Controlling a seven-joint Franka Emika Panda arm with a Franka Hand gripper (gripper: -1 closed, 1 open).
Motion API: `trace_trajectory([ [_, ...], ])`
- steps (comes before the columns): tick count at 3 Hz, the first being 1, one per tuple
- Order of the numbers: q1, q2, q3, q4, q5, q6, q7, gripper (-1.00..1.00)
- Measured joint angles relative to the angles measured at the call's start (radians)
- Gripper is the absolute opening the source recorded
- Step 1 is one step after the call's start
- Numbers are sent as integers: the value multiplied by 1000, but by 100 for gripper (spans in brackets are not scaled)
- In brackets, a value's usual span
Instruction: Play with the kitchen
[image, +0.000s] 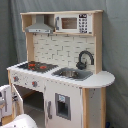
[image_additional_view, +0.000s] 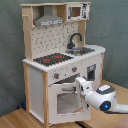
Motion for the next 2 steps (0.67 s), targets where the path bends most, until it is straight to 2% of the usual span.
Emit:
trace_trajectory([
  [1, 3, 0, 4, 45, 0, -93, 16, -100],
  [2, 3, 0, 7, 78, 0, -159, 27, -100],
])
